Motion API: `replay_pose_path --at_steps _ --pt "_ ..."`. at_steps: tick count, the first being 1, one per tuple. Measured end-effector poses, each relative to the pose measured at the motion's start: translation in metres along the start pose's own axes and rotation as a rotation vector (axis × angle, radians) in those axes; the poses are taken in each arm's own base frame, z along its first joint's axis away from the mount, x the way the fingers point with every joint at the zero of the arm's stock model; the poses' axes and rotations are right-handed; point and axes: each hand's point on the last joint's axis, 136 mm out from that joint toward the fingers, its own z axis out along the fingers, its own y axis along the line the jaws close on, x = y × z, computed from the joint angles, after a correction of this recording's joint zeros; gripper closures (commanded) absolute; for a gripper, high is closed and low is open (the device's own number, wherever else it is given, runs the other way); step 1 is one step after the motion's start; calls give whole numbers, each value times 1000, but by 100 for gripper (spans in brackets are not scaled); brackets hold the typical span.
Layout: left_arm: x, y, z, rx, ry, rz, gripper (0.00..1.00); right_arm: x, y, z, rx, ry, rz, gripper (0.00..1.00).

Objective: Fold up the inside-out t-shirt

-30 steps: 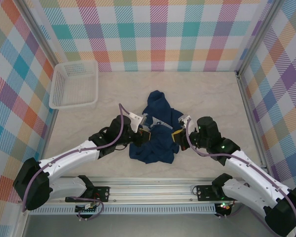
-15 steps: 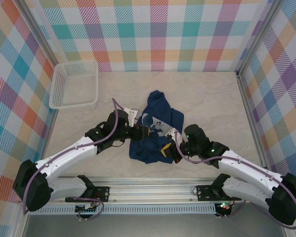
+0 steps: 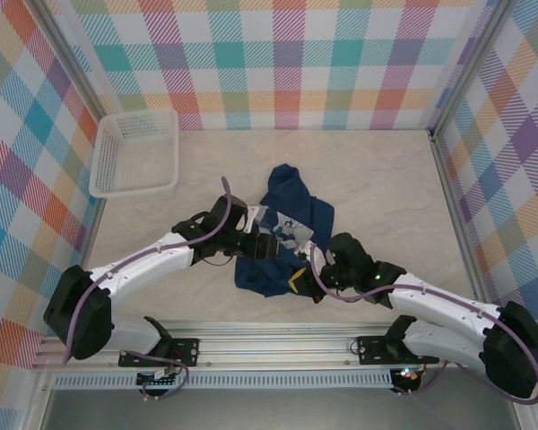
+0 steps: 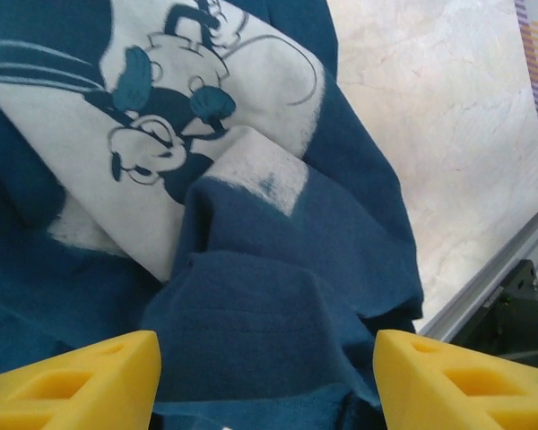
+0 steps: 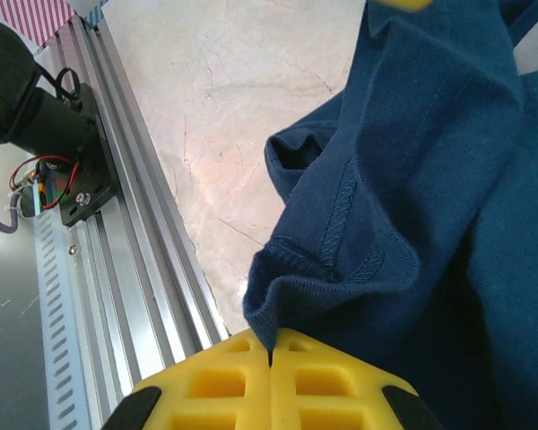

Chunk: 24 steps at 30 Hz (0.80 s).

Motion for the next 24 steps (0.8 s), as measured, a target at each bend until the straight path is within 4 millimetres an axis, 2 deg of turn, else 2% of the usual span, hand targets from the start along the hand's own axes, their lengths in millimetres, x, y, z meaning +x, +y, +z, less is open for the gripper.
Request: replay_pose_path --at_steps 6,12,17,24 --pt "-1 -15 4 -45 31 122 35 -2 -1 2 2 -5 -2 100" --pt "-5 -13 13 -125 54 218 39 -1 -2 2 4 -3 -2 100" --pt "-2 -12 19 -138 88 248 50 -1 -2 2 8 -4 -2 100" --pt "5 -12 28 -129 128 259 72 -1 -3 2 11 -4 -1 100"
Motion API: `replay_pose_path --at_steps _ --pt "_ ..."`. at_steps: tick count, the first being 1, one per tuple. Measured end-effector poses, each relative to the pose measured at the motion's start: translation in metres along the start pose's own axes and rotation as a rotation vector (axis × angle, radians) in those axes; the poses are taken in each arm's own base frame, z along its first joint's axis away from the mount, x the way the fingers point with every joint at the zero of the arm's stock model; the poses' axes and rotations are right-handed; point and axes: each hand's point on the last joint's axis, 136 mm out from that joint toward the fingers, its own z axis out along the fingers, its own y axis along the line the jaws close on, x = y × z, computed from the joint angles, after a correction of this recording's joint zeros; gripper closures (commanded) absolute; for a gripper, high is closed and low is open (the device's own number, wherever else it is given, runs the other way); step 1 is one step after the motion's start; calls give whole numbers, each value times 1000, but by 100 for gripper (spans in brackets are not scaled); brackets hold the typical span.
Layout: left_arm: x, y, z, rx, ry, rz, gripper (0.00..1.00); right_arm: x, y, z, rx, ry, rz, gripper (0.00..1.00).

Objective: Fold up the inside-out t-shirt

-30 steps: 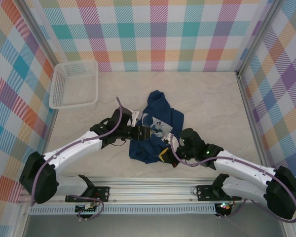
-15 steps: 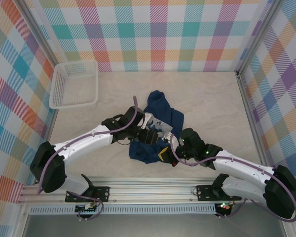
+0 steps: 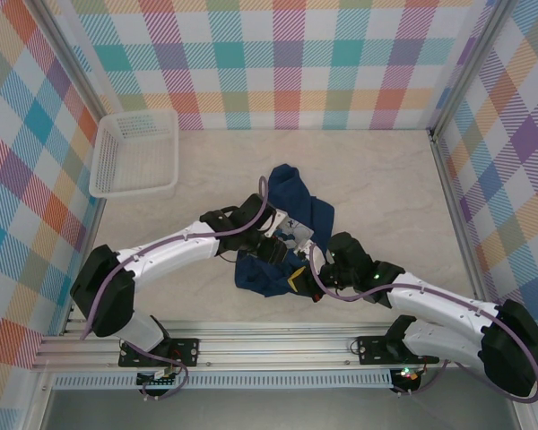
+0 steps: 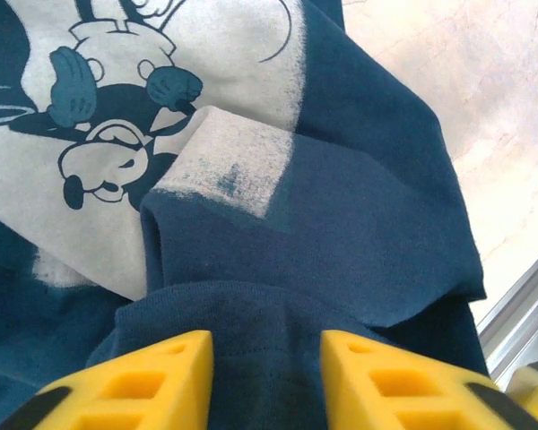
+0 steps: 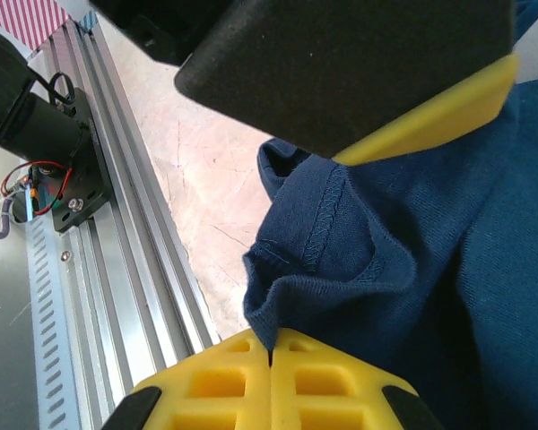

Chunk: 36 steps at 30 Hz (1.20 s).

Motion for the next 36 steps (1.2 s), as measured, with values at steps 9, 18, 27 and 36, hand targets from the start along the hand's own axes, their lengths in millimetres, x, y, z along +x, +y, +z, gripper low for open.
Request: replay_pose_path --at_steps 9,18,27,36 --pt "-2 -5 -3 25 -1 -11 100 -1 -7 0 39 -8 -1 100" --pt "-15 19 -61 93 -219 -232 100 -20 -16 -6 122 -31 28 66" --pt "-36 95 -157 62 -590 -583 100 -125 -61 -71 327 -217 151 51" --pt "-11 149 -212 -101 -740 -732 100 -64 -167 -46 573 9 430 43"
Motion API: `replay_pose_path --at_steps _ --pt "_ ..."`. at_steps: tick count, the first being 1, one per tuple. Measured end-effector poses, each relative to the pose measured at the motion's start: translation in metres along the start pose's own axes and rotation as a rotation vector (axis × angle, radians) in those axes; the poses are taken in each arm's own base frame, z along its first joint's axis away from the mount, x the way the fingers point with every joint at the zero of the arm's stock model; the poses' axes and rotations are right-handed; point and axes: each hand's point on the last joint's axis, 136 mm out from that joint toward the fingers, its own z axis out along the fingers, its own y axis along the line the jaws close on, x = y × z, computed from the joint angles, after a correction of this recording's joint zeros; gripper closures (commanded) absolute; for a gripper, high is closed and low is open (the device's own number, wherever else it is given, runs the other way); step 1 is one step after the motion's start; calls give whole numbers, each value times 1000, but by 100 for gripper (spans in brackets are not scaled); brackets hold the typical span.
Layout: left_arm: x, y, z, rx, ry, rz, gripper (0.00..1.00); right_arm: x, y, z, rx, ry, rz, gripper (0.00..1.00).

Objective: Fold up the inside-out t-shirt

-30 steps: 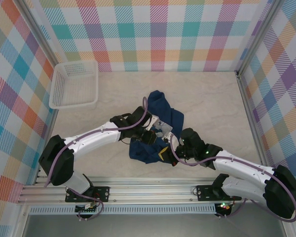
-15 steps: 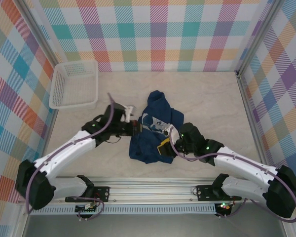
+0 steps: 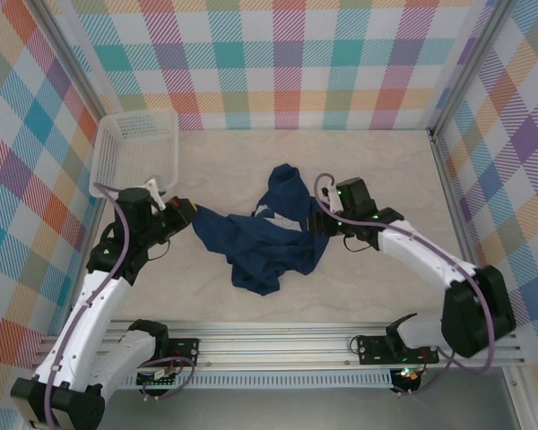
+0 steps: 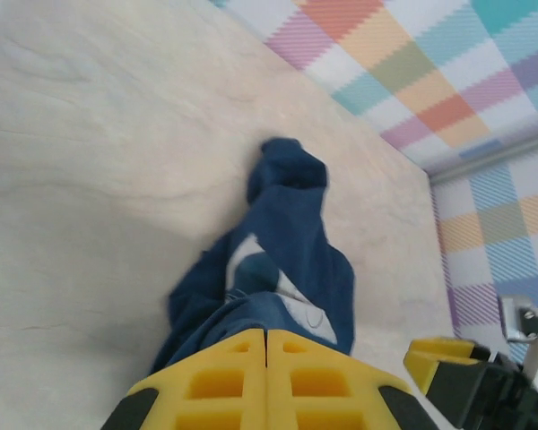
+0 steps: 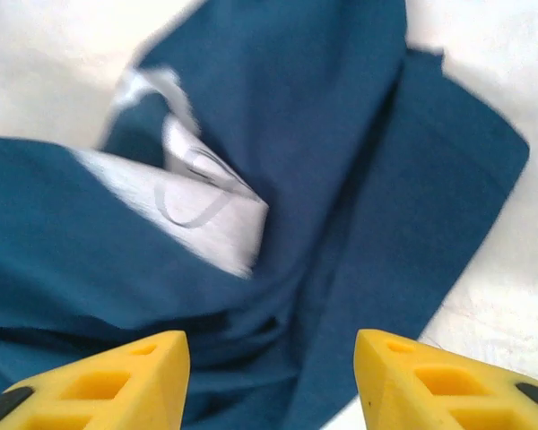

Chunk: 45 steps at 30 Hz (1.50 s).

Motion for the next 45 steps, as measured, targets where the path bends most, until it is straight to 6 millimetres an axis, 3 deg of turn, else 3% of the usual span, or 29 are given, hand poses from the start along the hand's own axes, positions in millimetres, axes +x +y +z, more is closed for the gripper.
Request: replay_pose_path --at_steps 3,9,19,21,24,30,33,36,39,43,45 --pt "-5 9 -8 -45 -14 13 100 1 -9 22 47 60 18 40" --pt "1 15 -9 -70 14 32 100 -30 -14 61 96 78 1 35" --pt "5 24 -6 -98 21 52 100 -42 -62 113 276 174 -42 38" --pt "5 24 -5 -97 20 57 100 -40 -70 118 299 195 -45 44" --pt "7 25 -4 -99 23 59 100 -36 -77 123 329 222 -63 60" --pt "6 31 -2 -123 21 57 100 -38 -85 118 380 217 -85 87" --pt "3 35 -2 -142 7 52 100 -44 -90 98 394 185 -72 90" --pt "-12 39 -5 -166 -30 31 100 -66 -93 52 385 80 -32 96" --pt "-37 35 -13 -174 -93 11 100 -105 -94 -15 329 -128 47 100" --pt "-83 16 -28 -149 -193 -19 100 -154 -93 -120 249 -461 121 100" --pt "-103 4 -35 -126 -232 -22 100 -168 -84 -157 211 -576 116 100"
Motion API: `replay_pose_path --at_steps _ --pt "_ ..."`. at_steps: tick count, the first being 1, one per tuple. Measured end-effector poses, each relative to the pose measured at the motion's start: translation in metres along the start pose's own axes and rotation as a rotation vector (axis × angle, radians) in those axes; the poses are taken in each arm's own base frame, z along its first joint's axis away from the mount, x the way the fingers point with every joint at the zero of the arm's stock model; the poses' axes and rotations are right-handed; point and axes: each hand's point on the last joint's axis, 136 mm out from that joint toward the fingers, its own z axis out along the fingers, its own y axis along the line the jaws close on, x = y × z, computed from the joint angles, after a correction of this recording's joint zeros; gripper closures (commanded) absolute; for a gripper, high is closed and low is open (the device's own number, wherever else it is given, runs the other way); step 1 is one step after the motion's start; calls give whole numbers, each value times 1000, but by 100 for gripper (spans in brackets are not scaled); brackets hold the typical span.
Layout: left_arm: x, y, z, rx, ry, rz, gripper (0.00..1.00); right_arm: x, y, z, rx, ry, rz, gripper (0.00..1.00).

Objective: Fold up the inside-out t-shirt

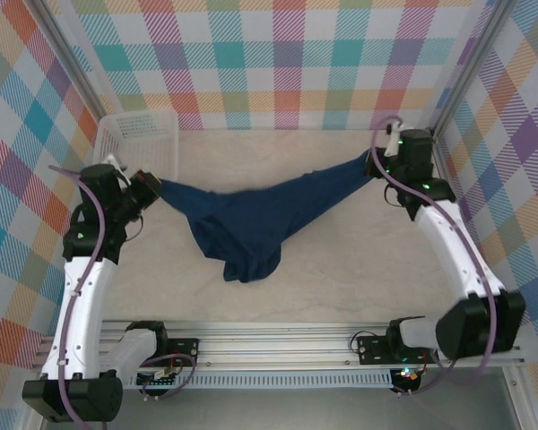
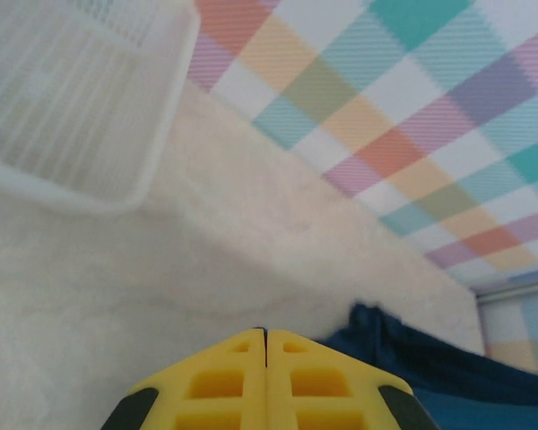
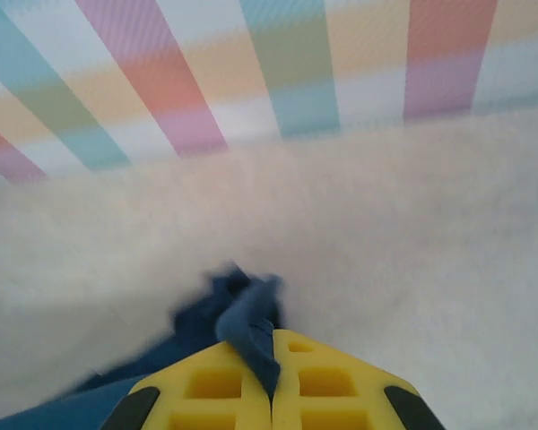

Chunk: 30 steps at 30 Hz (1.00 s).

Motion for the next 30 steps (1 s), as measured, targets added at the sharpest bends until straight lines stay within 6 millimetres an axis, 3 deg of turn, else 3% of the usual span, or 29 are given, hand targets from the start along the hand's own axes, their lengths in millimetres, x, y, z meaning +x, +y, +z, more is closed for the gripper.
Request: replay_pose_path --at_steps 2,4,6,9,12,15,19,20,22,25,30 --pt "-20 -15 -7 33 -41 -4 100 -21 9 -20 -51 -84 1 100" --pt "-33 -27 -15 62 -74 1 100 -28 15 -30 -88 -118 -2 100" --pt "-42 -36 -23 85 -98 6 100 -26 19 -34 -116 -123 -1 100" --pt "-41 -40 -29 103 -96 10 100 -7 19 -32 -144 -86 36 100" --pt "-21 -32 -27 107 -45 17 100 38 13 -27 -154 10 129 100" --pt "20 -3 -18 60 59 13 100 113 6 -23 -128 172 241 89" --pt "83 47 -5 -48 215 -14 100 236 -6 -34 -45 462 346 71" --pt "96 58 -2 -72 249 -25 100 260 -12 -40 -12 523 368 67" --pt "114 72 2 -102 296 -38 100 282 -21 -48 41 581 390 64" --pt "127 83 5 -126 330 -48 100 278 -25 -47 67 568 384 59" --pt "127 83 8 -117 321 -42 100 249 -23 -27 80 540 320 55"
